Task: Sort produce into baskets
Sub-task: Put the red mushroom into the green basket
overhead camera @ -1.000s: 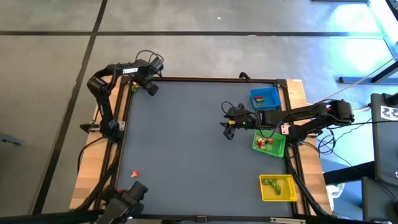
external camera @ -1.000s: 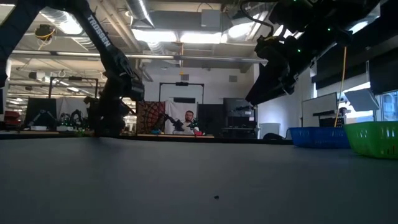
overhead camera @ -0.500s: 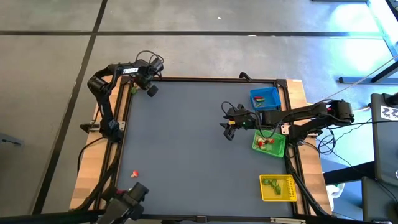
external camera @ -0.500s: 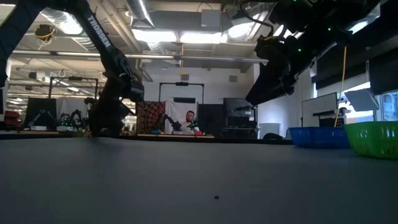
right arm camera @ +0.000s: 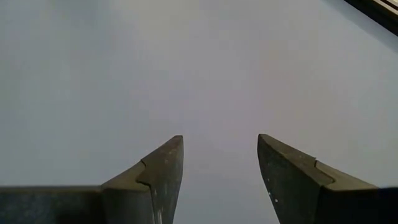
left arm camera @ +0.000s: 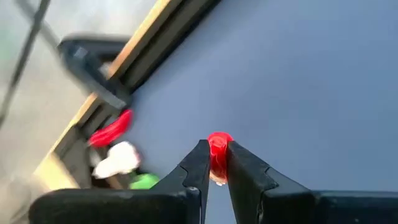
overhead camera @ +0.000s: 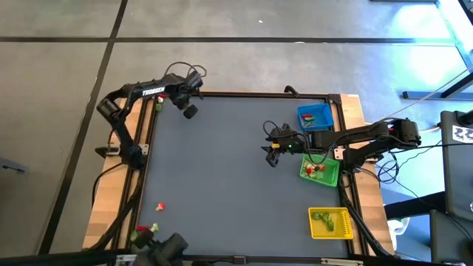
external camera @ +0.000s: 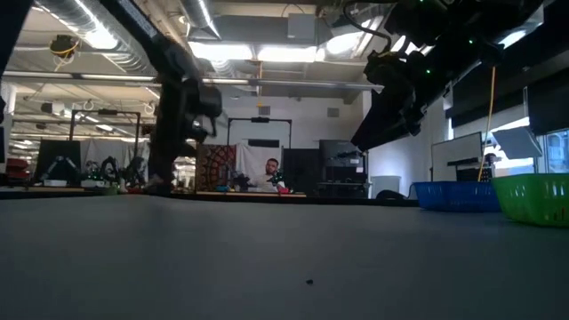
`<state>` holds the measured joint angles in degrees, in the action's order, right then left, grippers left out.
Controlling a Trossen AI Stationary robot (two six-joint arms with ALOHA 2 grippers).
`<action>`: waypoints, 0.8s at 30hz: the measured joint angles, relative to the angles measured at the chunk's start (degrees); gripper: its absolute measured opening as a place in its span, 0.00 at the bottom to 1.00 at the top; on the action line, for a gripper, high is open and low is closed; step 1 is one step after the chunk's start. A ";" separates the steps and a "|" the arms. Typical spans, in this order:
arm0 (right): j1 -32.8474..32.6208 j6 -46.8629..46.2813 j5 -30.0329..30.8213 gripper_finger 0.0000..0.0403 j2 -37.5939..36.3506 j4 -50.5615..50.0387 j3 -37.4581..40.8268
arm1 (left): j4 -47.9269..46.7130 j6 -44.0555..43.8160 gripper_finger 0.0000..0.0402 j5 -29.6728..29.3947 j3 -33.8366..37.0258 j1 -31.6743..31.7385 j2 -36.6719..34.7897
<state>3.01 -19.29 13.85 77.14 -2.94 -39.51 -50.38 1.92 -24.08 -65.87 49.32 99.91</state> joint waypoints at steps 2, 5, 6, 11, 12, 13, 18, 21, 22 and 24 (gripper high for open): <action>0.00 0.02 0.01 0.51 0.00 0.00 0.00 | 0.50 0.07 0.11 3.54 0.00 -2.39 -2.76; 0.00 0.04 0.01 0.51 0.00 0.08 0.00 | 1.13 -0.27 0.11 8.77 0.00 -6.07 -6.76; 0.00 0.04 0.00 0.51 0.00 0.19 0.00 | 1.78 -0.19 0.11 10.78 0.00 -7.29 -7.99; 0.00 0.28 -2.40 0.51 0.00 4.18 0.03 | 6.31 0.37 0.11 22.16 0.00 -13.32 -12.37; 0.00 0.44 -3.51 0.51 0.00 6.03 0.02 | 7.27 0.36 0.11 24.51 0.00 -14.56 -12.82; 0.00 0.67 -4.64 0.51 0.00 8.09 0.03 | 8.60 0.35 0.11 26.72 0.00 -15.95 -13.23; -0.07 1.79 -8.09 0.51 -0.02 18.75 0.03 | 17.60 1.29 0.11 33.31 0.00 -22.21 -13.63; -0.07 2.62 -8.44 0.51 -0.02 23.03 0.03 | 23.03 1.20 0.11 36.06 0.00 -25.89 -13.63; -0.07 3.01 -8.44 0.51 -0.02 23.80 0.02 | 24.86 1.17 0.11 36.86 0.00 -27.09 -13.63; -0.04 3.25 -8.44 0.51 -0.02 24.44 0.04 | 28.40 0.70 0.11 38.40 0.00 -29.38 -13.63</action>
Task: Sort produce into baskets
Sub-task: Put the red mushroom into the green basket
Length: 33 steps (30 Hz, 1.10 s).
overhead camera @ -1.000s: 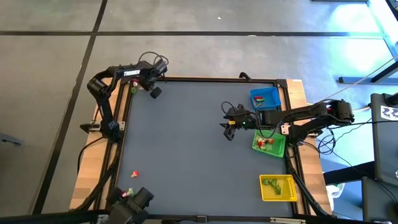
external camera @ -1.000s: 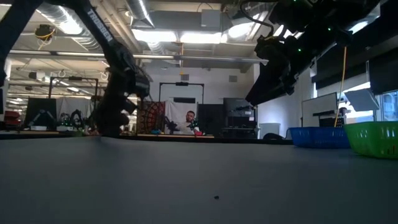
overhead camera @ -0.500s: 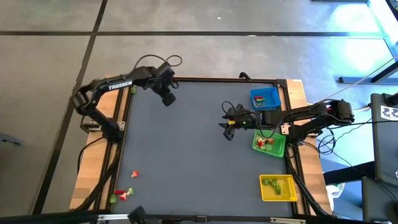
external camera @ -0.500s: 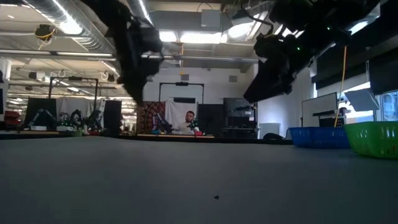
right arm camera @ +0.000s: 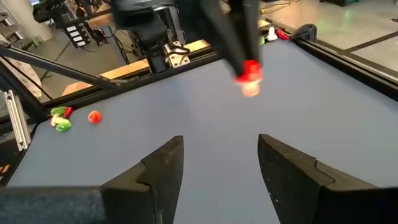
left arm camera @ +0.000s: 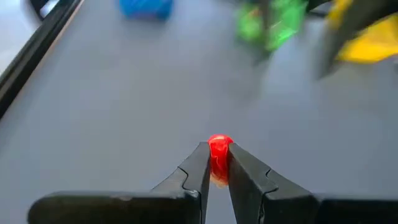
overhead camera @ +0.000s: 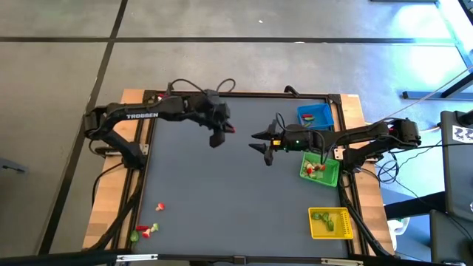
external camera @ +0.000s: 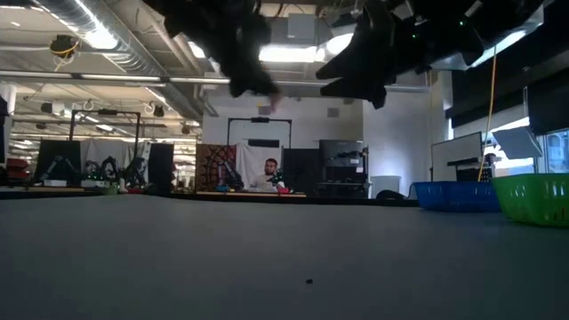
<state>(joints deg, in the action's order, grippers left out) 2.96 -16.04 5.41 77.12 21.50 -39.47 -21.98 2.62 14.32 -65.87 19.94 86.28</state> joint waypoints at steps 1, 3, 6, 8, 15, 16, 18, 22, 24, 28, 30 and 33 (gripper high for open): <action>0.00 0.03 0.01 0.51 0.00 0.11 -0.01 | 1.82 -0.45 0.11 0.62 0.00 -1.15 0.00; 0.00 0.36 0.00 0.51 0.00 0.74 -0.01 | 5.01 -0.95 0.11 0.83 0.00 -3.31 0.00; -0.56 1.75 -0.46 0.51 0.00 1.96 -0.01 | 8.72 -1.02 0.11 0.81 0.00 -6.28 0.00; -0.88 3.09 -0.51 0.51 0.00 2.83 -0.01 | 11.08 -1.04 0.11 0.82 0.00 -7.93 0.00; -3.57 7.94 -2.54 0.51 0.00 7.23 -0.01 | 16.81 -1.72 0.11 0.75 0.00 -11.28 0.00; -3.85 8.65 -2.54 0.51 0.00 7.86 -0.01 | 17.48 -1.89 0.11 0.72 0.00 -11.53 0.00; -4.26 9.74 -2.99 0.50 0.00 9.01 -0.01 | 18.57 -2.26 0.11 0.70 0.00 -12.00 0.00; -4.48 11.22 -3.52 0.41 0.00 9.22 -0.01 | 18.79 -2.85 0.11 0.58 0.00 -12.19 0.00; -4.48 11.74 -3.52 0.32 0.00 9.33 -0.01 | 18.82 -3.63 0.11 0.43 0.00 -12.15 0.00; -4.46 13.59 -3.73 0.11 0.00 10.39 0.01 | 19.10 -3.77 0.11 0.36 0.00 -12.17 0.00; -4.45 14.32 -3.51 0.04 0.00 10.89 0.01 | 19.82 -3.77 0.11 0.51 0.00 -12.14 0.00; -4.44 15.07 -3.52 0.05 0.00 11.63 0.01 | 20.97 -3.79 0.11 0.63 0.00 -12.17 0.00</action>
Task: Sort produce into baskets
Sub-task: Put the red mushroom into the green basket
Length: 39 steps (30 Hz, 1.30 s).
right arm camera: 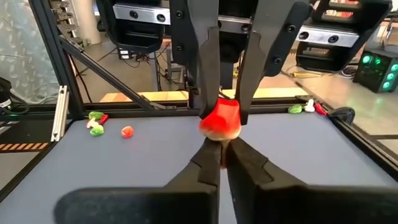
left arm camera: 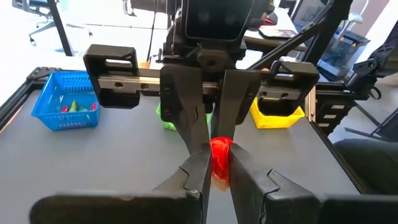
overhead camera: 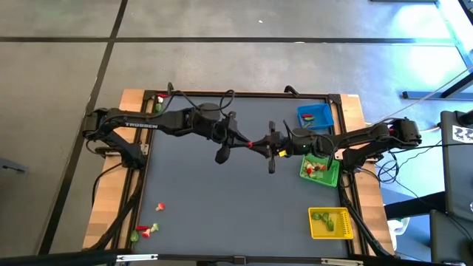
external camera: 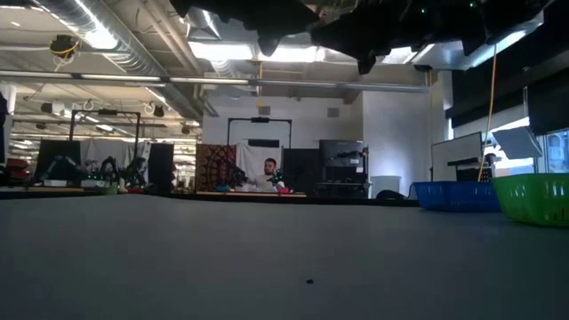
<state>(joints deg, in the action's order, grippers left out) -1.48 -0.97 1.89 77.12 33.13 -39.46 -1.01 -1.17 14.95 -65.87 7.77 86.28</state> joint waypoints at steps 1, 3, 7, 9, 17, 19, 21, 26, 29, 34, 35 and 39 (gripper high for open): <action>0.00 0.00 0.00 0.06 0.00 0.05 0.00 | 0.20 0.15 0.11 -0.01 0.00 0.00 0.00; -0.02 0.01 -0.31 0.07 0.00 -0.03 0.00 | 0.27 0.37 0.12 -0.02 0.00 0.02 0.00; 0.00 0.02 -1.51 0.02 0.00 0.06 0.00 | 0.53 -0.02 0.21 -0.16 0.02 0.00 0.00; 0.00 0.02 -1.60 0.02 0.01 0.05 0.00 | 0.60 -0.04 0.28 -0.47 0.00 -0.28 0.01; -0.13 4.31 -1.62 0.01 -0.33 -1.08 0.00 | -2.15 1.53 0.47 -0.57 0.00 -0.13 -0.51; -0.03 4.43 -1.46 0.01 -1.53 -3.80 0.00 | -5.24 2.61 0.48 -0.62 0.00 -0.12 -1.55; -0.04 4.41 -0.01 0.02 -3.38 -7.69 -0.04 | -9.41 3.04 0.49 -1.01 0.02 0.07 -3.05; -0.03 2.75 1.53 0.03 -9.54 -21.40 -0.07 | -16.83 2.54 0.49 -1.86 0.02 0.22 -7.28; -0.05 0.31 1.80 0.03 -13.06 -29.04 -0.07 | -20.18 2.60 0.49 -2.37 0.02 0.20 -9.23; -0.07 -6.73 -0.72 0.03 -18.38 -42.34 -0.07 | -25.74 1.66 0.49 -5.45 0.02 0.11 -10.60; -0.07 -8.06 -3.11 0.03 -19.48 -45.69 -0.07 | -27.02 1.30 0.49 -5.95 0.02 0.09 -10.60; -0.10 -13.62 -7.62 0.03 -23.67 -56.89 -0.07 | -30.59 -0.83 0.49 -8.97 0.03 0.07 -10.43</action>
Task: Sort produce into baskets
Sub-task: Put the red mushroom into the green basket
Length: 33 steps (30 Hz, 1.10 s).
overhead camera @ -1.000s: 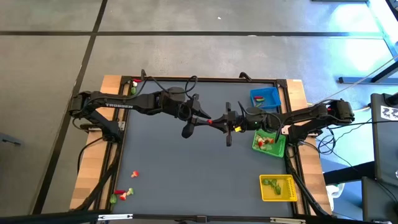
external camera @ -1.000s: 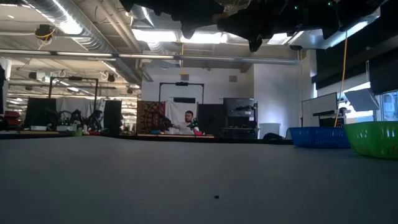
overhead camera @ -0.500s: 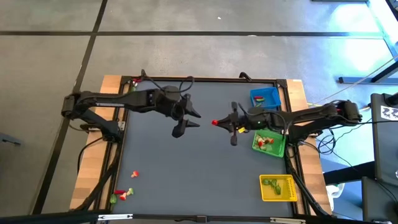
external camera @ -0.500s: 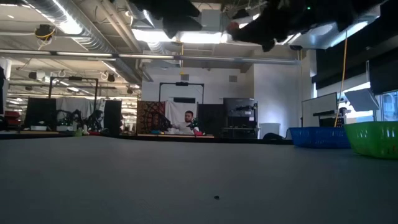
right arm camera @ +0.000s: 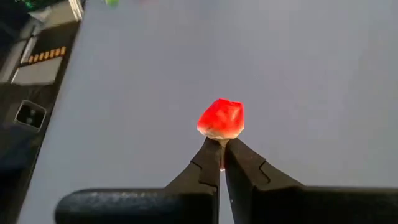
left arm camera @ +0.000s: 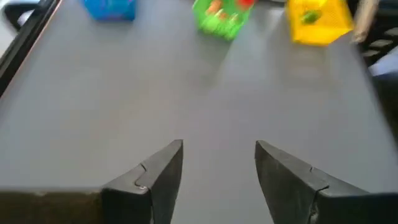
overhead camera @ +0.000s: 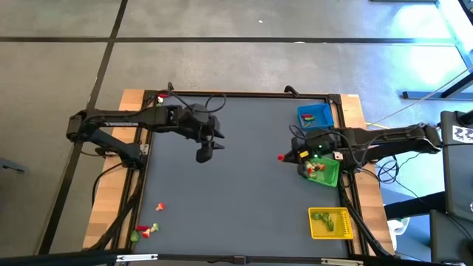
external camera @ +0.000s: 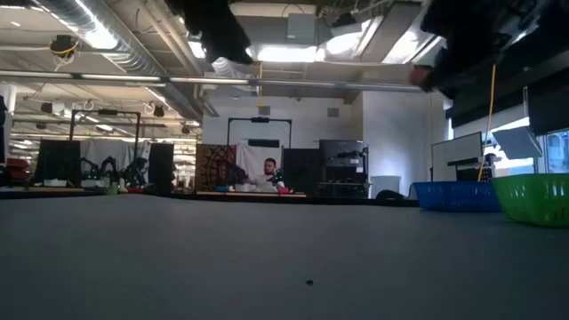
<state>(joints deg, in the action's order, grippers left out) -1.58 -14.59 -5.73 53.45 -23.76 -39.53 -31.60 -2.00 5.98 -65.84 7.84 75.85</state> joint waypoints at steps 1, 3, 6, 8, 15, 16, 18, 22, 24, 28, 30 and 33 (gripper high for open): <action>0.02 -1.52 0.02 0.03 -1.13 -2.38 0.00 | -0.23 -0.42 0.49 -0.79 0.32 0.02 0.00; 0.04 -4.03 0.08 0.03 -3.44 -7.66 0.00 | -0.25 -0.76 0.49 -1.17 1.27 0.02 0.02; 0.04 -7.97 0.23 0.03 -6.47 -13.88 0.02 | -0.22 -1.34 0.49 -1.44 3.11 0.02 -0.01; 0.04 -9.97 0.61 0.03 -7.96 -17.73 0.02 | 1.12 -2.40 0.49 -1.83 4.57 0.00 -0.04; 0.04 -13.89 0.83 0.03 -8.83 -26.62 0.02 | 2.19 -4.76 0.49 -2.02 7.62 0.02 -0.07; 0.04 -14.62 1.12 0.03 -8.81 -27.74 0.04 | 2.49 -5.15 0.49 -2.02 7.98 0.02 -0.07; 0.04 -15.61 1.38 0.03 -8.65 -28.78 0.04 | 4.11 -5.54 0.49 -2.03 9.11 0.02 -0.07; 0.04 -17.04 1.52 0.03 -8.64 -32.02 0.04 | 5.62 -6.92 0.49 -2.10 11.07 0.02 -0.07; 0.04 -18.24 1.50 0.03 -8.62 -34.51 0.04 | 5.41 -7.98 0.49 -2.45 11.57 0.02 -0.07; 0.04 -20.68 1.45 0.03 -8.63 -37.51 1.40 | 5.26 -9.63 0.49 -2.45 11.69 0.02 -0.29; 0.04 -21.39 0.22 0.03 -8.63 -37.88 3.00 | 5.32 -9.62 0.49 -2.45 11.69 0.02 -0.44; 0.04 -22.99 -1.67 0.03 -8.63 -37.84 5.85 | 5.27 -9.62 0.49 -2.45 11.69 0.02 -0.42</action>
<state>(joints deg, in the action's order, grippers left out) -1.54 -37.58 -7.41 44.82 -61.60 -33.68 -26.33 -11.62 3.53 -54.15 7.86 75.44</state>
